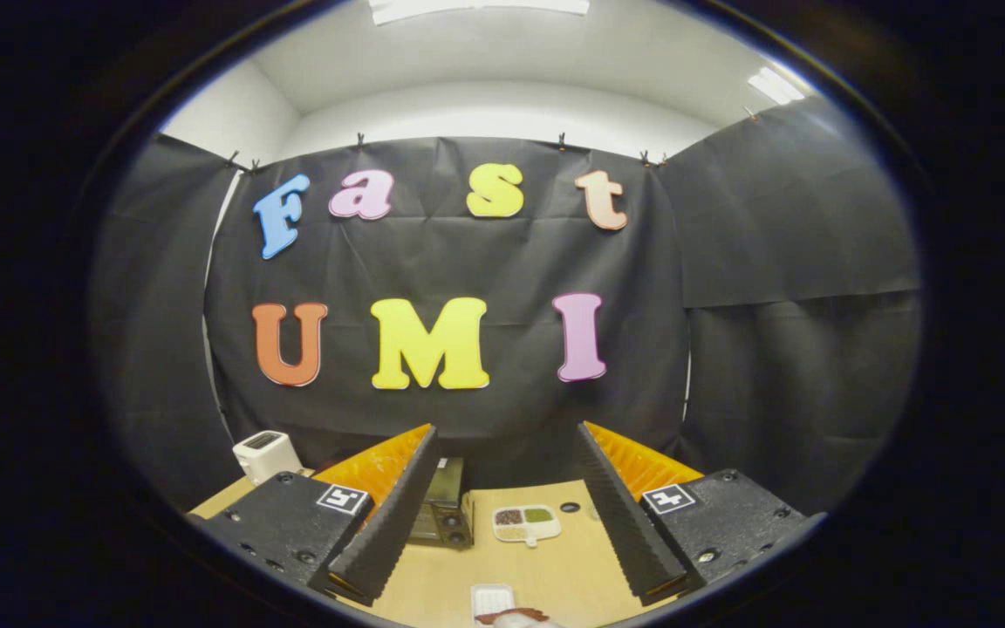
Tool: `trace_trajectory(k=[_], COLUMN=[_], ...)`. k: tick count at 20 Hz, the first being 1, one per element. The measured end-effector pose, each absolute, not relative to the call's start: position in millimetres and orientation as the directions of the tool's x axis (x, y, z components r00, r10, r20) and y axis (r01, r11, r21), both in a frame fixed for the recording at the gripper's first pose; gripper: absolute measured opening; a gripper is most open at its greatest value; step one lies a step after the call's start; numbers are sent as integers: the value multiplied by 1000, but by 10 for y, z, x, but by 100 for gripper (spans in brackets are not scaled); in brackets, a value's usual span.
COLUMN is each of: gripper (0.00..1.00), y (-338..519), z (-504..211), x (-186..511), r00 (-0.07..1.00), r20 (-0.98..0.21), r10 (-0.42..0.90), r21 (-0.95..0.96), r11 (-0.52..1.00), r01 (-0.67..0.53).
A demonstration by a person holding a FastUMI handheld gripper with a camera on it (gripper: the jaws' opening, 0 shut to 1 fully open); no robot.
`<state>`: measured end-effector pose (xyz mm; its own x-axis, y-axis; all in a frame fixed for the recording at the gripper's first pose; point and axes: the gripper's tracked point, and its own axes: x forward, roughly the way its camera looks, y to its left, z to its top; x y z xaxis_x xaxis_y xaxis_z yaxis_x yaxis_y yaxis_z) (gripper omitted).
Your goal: Open the toaster oven, put the food inside, and close the toaster oven door.
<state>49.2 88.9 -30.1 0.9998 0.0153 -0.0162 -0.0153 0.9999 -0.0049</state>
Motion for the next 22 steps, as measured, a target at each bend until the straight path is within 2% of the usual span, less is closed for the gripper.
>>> trace_trajectory(k=[5, 13, 22], gripper=[99, 99, 99], y=[1585, 2715, 3299], z=[-524, -1459, -2700], x=[926, 1726, 2629], r00=[998, 977, 954], r20=[-16, -108, -271], r10=[61, 186, 127], r21=[-36, -18, -46], r11=[997, 982, 988], r01=[-62, -189, -145])
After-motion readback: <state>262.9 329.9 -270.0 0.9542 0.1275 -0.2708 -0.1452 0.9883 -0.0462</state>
